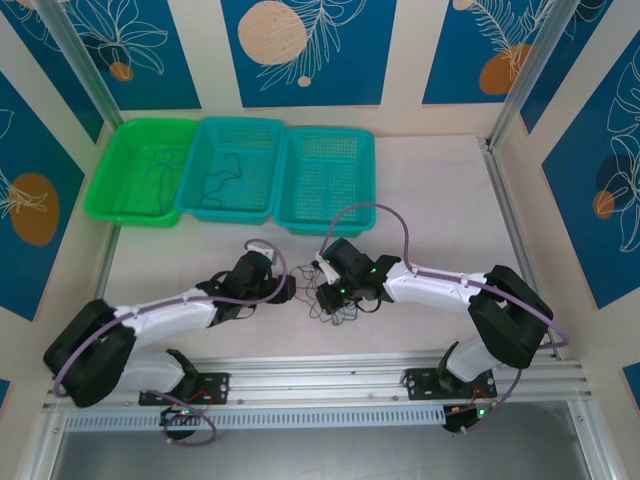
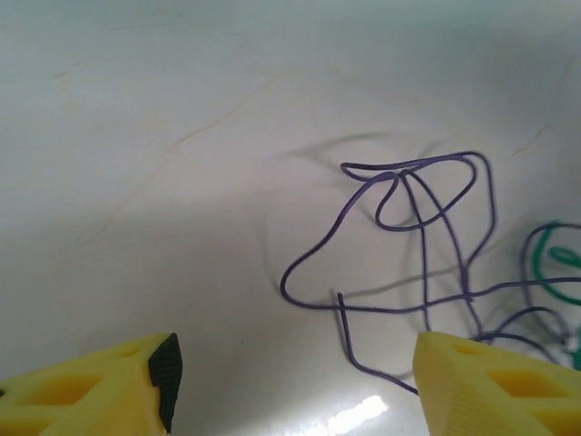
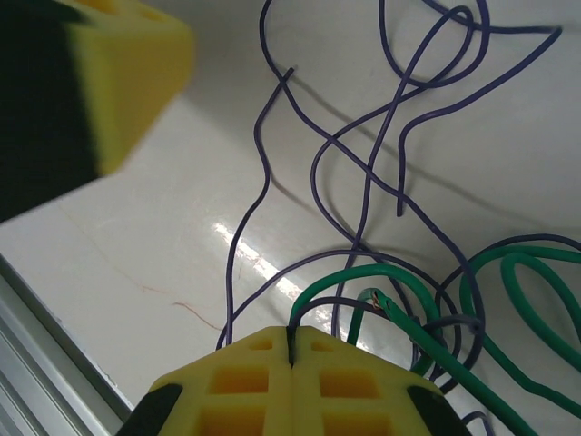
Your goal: Untangle the cables
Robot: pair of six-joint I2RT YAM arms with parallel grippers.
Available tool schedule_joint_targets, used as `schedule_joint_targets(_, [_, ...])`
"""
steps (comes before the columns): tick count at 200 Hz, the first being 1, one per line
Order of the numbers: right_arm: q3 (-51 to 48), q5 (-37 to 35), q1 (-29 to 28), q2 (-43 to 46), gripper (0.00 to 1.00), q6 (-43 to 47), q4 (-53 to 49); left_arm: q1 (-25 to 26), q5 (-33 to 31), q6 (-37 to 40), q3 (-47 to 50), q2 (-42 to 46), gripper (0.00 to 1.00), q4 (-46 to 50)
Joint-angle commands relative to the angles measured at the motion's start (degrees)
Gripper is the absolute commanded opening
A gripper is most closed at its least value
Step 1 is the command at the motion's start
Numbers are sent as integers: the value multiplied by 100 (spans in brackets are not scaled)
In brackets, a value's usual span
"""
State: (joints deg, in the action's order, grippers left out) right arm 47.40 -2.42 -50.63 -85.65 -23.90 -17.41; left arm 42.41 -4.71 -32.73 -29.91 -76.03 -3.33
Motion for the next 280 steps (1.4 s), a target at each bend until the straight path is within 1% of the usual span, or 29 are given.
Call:
schedule_joint_targets(1, [-68,-58,-43,109,6,46,-67,-75,160,918,-418,-542,65,-424])
schedule_joint_targets(23, [-71,-72,-52,109,6,0,-52,-159,291,1055,-725,-1153,61,-563])
schedule_joint_targets(32, [-64,-111,-49,109,6,-17,-76,-176,291,1050,-831,-1344,55,-563])
schedule_joint_targets(43, [-60,-212,-46,105,7,-81,-95,-201,261,999,-933,-1527,40,-549])
schedule_joint_targets(58, [-79,-463,-44,86,10,-239,-125,-207,218,904,-951,-1614,11,-554])
schedule_joint_targets(63, [-89,-604,-36,75,11,-337,-152,-212,196,879,-934,-1597,3,-563])
schedule_joint_targets(66, [-86,-735,-30,53,12,-406,-172,-208,183,862,-919,-1580,0,-570])
schedule_joint_targets(87, [-112,-1325,178,-175,16,-984,-402,-231,150,804,-737,-1258,0,-591])
schedule_joint_targets(107, [-162,-1472,558,-379,18,-1513,-620,-315,110,803,-566,-687,0,-338])
schedule_joint_targets(128, [-329,-1585,959,-377,18,-1999,-719,-534,137,845,-354,167,0,84])
schedule_joint_targets(158, [-732,-1476,1489,-119,18,-2398,-501,-1134,352,920,-119,1538,0,854])
schedule_joint_targets(182, [-876,-1464,1704,14,18,-2552,-421,-1706,620,922,-127,2489,0,1479])
schedule_joint_targets(199, [-934,-1427,1838,54,18,-2635,-404,-2031,708,940,-266,2983,0,1909])
schedule_joint_targets(221, [-1053,-1393,1993,131,19,-2733,-330,-2323,660,1038,-566,3303,0,2423])
schedule_joint_targets(246, [-1246,-1393,2125,374,20,-2879,-304,-2515,306,1100,-884,3345,0,2931])
schedule_joint_targets(259, [-1367,-1378,2214,637,21,-2970,-307,-2558,113,1129,-962,3358,0,3056])
schedule_joint_targets(269, [-1448,-1330,2271,896,21,-2979,-315,-2563,118,1115,-965,3379,0,3055])
schedule_joint_targets(280, [-1470,-1225,2274,1210,21,-2828,-350,-2563,394,1080,-924,3421,0,2915])
